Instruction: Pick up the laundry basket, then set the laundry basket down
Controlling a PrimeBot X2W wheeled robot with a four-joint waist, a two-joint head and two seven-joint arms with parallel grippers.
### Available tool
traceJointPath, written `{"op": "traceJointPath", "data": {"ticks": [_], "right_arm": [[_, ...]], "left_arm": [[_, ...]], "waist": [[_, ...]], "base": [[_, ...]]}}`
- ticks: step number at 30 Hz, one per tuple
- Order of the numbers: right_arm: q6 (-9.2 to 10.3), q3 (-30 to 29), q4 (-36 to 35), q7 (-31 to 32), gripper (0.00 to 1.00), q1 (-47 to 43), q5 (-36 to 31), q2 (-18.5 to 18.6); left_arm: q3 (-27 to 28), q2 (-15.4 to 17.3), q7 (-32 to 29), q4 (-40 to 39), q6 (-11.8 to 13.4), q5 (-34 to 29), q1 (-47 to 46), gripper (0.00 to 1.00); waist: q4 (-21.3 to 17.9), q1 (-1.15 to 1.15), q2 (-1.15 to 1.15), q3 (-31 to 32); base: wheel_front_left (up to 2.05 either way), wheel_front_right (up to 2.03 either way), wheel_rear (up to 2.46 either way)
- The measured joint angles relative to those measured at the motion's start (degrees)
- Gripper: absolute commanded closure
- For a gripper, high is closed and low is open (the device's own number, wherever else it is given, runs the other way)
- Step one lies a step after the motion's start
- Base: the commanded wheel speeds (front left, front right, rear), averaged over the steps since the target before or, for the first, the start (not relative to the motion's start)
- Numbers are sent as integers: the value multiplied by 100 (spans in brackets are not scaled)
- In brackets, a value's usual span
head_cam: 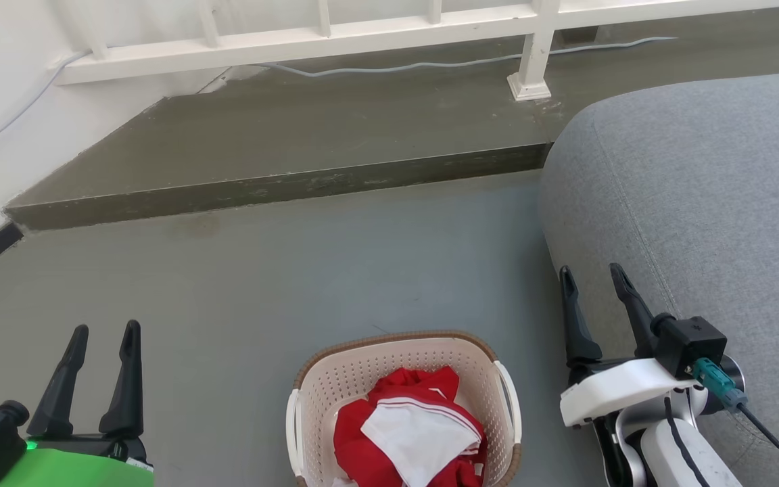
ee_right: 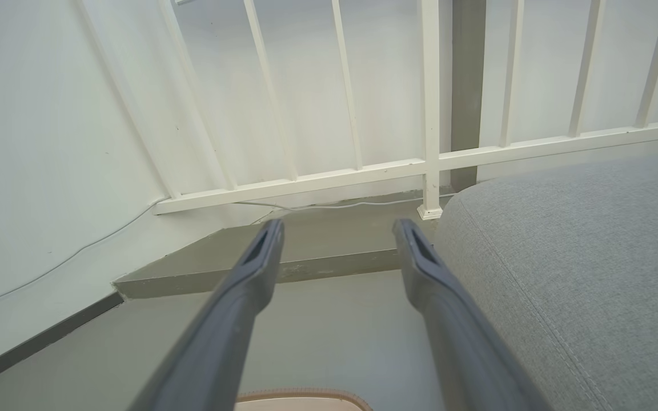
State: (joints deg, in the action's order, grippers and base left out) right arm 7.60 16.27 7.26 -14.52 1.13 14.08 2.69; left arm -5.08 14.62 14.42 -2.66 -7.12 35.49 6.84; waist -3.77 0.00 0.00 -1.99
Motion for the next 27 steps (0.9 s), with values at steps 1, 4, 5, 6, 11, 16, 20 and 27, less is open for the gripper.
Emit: {"op": "traceJointPath", "data": {"ticks": [1,4,5,6,11,16,20,27], "right_arm": [[0,4,-5,0,0,-19,-1,0],[0,5,-13,0,0,-48,0,0],[0,5,-16,0,0,-48,0,0],[0,5,-22,0,0,-48,0,0],[0,4,-46,0,0,-52,0,0],[0,5,-74,0,0,-54,0,0],[0,13,-79,0,0,-59,0,0],[0,23,-85,0,0,-79,0,0]], "left_arm": [[3,-10,0,-5,0,-7,27,0],[11,-47,0,-31,0,-48,44,0],[13,-55,0,-47,0,-56,44,0],[16,-59,0,-60,0,-56,44,0],[42,-78,0,-75,0,-99,50,0],[47,-99,0,-100,0,-99,55,0],[66,-112,0,-124,0,-114,59,0],[76,-132,0,-134,0,-114,166,0]], "waist": [[-2,0,0,-1],[-7,0,0,-5],[-10,0,0,-7],[-11,0,0,-9],[-17,0,0,-13],[-25,0,0,-12],[-31,0,0,-10],[-40,0,0,-13]], "base": [[0,0,0],[0,0,0],[0,0,0],[0,0,0],[0,0,0],[0,0,0],[0,0,0],[0,0,0]]}}
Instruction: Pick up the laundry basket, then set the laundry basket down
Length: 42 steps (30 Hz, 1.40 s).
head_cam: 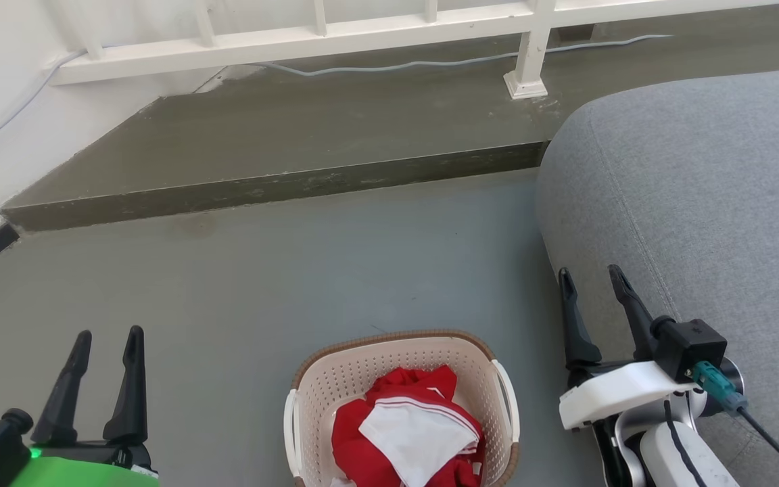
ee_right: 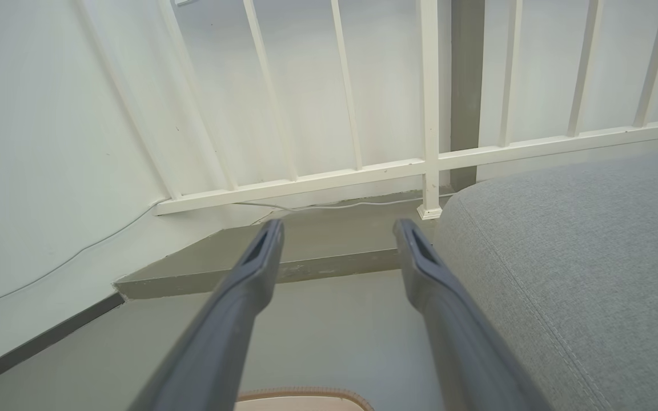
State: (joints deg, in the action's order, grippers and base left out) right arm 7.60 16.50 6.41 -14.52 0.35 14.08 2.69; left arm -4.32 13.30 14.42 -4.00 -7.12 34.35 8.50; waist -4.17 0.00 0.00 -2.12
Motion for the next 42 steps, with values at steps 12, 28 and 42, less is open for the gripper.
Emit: {"op": "traceJointPath", "data": {"ticks": [12,28,42], "right_arm": [[-32,74,109,2,100,-355,258,-34],[-163,-261,-57,160,100,-439,1816,-29],[-303,-517,-43,405,100,-419,2920,97]], "left_arm": [[-133,-248,-48,320,8,250,16,100],[-24,-365,-361,495,12,1312,1,100],[58,-446,-615,703,14,2115,-97,100]], "waist": [[15,0,0,1],[99,0,0,27],[156,0,0,52]], "base": [[0,0,0],[0,0,0],[0,0,0]]}}
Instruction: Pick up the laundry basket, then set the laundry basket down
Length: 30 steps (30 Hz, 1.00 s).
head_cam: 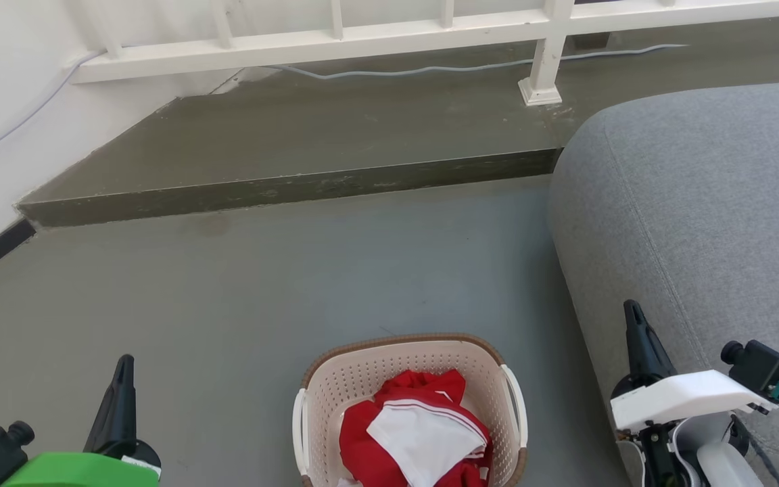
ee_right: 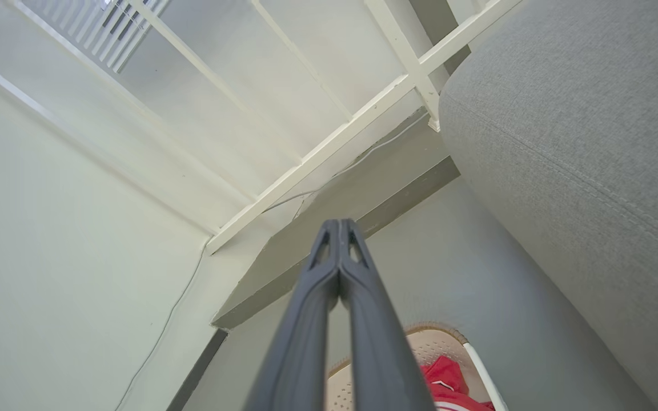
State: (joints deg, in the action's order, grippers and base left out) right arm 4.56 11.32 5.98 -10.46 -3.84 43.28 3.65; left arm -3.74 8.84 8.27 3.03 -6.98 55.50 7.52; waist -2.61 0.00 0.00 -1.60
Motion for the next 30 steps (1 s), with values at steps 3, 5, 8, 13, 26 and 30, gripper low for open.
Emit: {"op": "traceJointPath", "data": {"ticks": [3,5,8,13,26,30], "right_arm": [[-23,-47,11,54,100,28,264,12],[-53,-88,27,78,100,39,419,23],[-110,-143,47,142,100,50,681,44],[-175,-224,97,218,100,114,1093,78],[-400,-450,245,437,100,226,2176,164],[-458,-524,298,485,100,230,2508,179]], "left_arm": [[16,-16,-48,29,1,167,-71,100],[27,-24,-97,56,1,280,-85,100],[46,-42,-136,127,1,477,-107,100],[91,-69,-225,211,1,783,-202,100],[177,-136,-471,452,1,1560,-354,100],[197,-185,-527,525,1,1798,-469,100]], "waist": [[12,0,0,6],[20,0,0,10],[33,0,0,16],[53,0,0,26],[106,0,0,53],[122,0,0,62]], "base": [[0,0,0],[0,0,0],[0,0,0],[0,0,0],[0,0,0],[0,0,0]]}}
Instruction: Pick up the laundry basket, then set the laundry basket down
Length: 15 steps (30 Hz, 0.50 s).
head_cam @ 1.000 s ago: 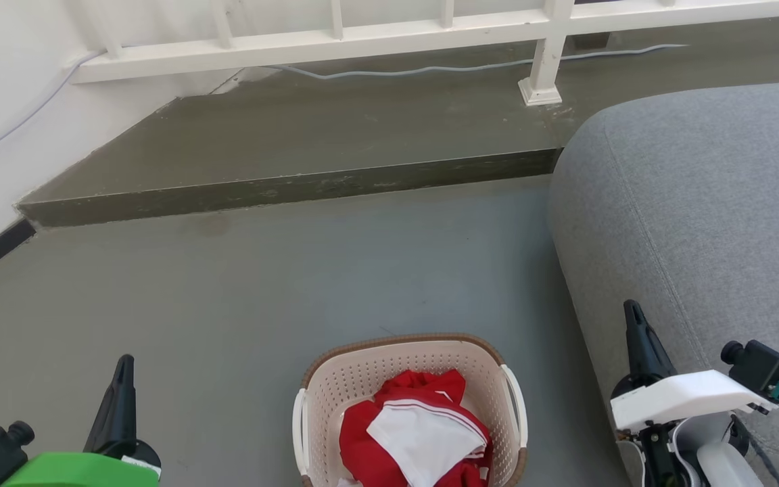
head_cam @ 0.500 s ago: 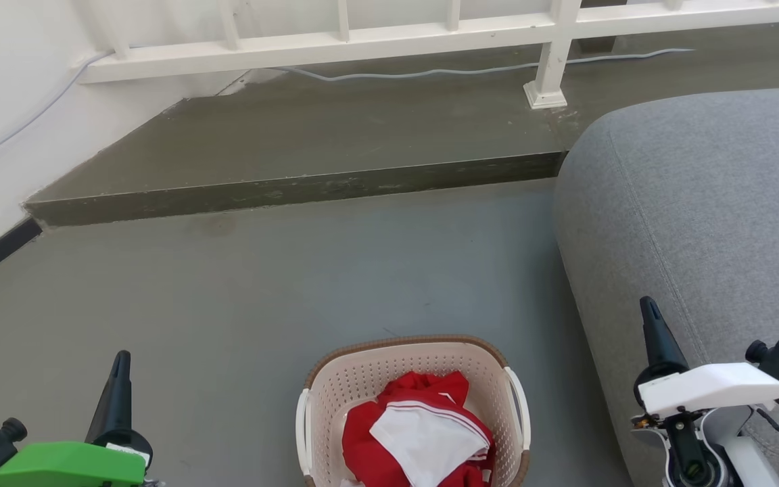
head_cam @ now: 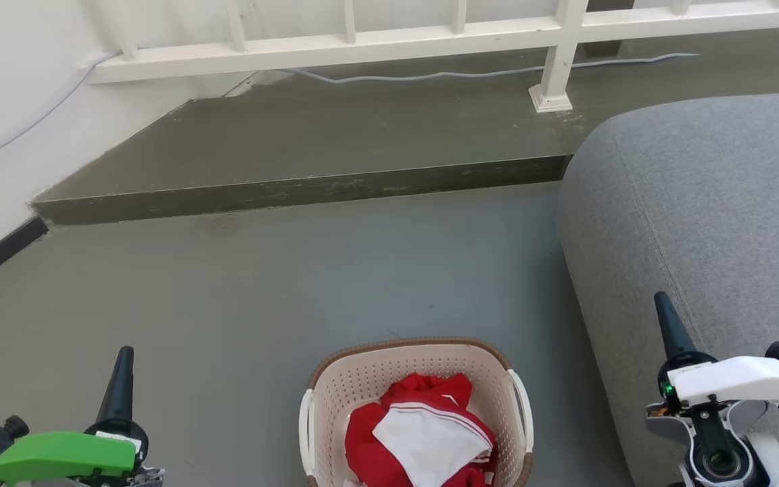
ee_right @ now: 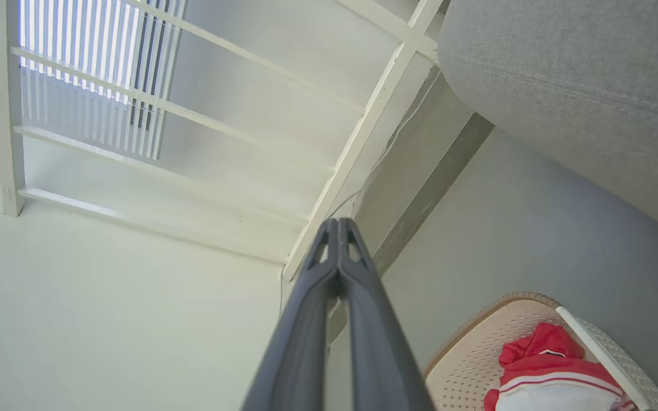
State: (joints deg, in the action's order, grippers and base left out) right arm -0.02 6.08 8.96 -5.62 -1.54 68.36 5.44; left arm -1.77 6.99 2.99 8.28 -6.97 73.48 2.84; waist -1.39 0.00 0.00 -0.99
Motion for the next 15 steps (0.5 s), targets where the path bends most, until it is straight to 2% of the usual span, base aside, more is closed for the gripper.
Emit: {"op": "traceJointPath", "data": {"ticks": [15], "right_arm": [[-249,-245,178,224,100,123,1252,54]], "left_arm": [[115,-85,-259,268,0,880,-203,100]], "waist": [[60,0,0,32]], "base": [[0,0,0]]}}
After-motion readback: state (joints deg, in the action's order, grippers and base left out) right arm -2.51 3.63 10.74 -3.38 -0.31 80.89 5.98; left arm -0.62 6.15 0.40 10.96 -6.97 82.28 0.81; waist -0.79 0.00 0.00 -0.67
